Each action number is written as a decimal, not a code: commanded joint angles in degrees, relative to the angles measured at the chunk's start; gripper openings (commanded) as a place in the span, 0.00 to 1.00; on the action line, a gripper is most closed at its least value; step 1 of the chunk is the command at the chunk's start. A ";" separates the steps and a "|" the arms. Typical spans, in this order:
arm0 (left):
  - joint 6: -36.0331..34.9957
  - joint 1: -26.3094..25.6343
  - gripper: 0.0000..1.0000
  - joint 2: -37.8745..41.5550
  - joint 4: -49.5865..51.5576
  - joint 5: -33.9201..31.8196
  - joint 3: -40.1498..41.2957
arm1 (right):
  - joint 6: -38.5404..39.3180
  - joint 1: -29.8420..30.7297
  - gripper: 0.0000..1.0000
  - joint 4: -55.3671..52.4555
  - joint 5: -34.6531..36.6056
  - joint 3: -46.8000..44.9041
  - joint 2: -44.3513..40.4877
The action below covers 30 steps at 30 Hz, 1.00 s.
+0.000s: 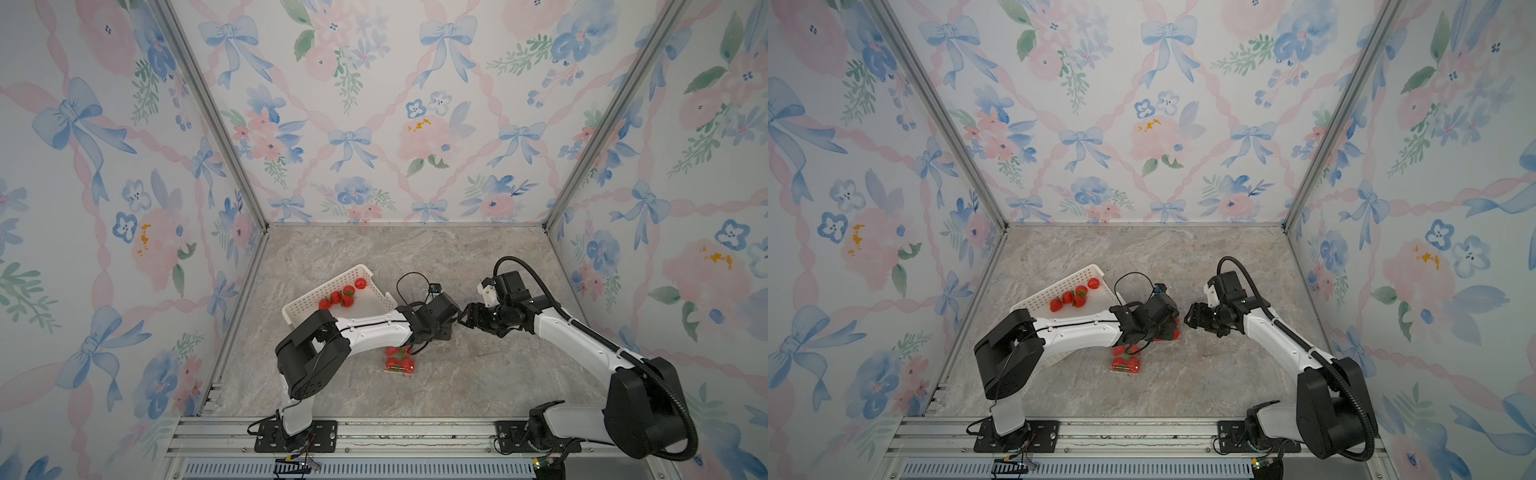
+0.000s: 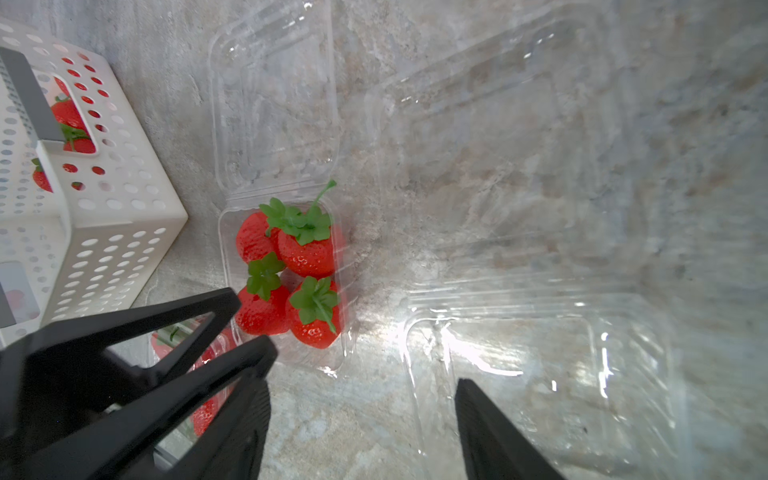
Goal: Pack strawberries into containers
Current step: Place the strawberry in the packing box, then close the packing box at the center of the board.
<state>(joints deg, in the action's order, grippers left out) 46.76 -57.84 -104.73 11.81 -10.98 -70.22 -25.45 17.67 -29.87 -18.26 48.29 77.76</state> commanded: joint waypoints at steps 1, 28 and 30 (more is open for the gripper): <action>0.56 0.75 0.49 4.25 0.39 -1.59 1.92 | 2.34 0.50 0.72 -1.04 -1.34 3.97 2.99; 8.09 -4.49 0.40 5.68 0.34 10.42 11.36 | 7.63 -1.06 0.72 -7.13 -7.38 36.36 35.42; 8.20 -4.13 0.39 5.19 0.32 10.12 11.47 | 7.86 -1.06 0.72 -7.57 -7.63 37.42 36.39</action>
<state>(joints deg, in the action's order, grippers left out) 53.89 -62.78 -98.59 11.81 -0.34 -59.44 -18.98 17.19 -34.87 -24.62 83.07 112.81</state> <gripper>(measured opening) 0.398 0.722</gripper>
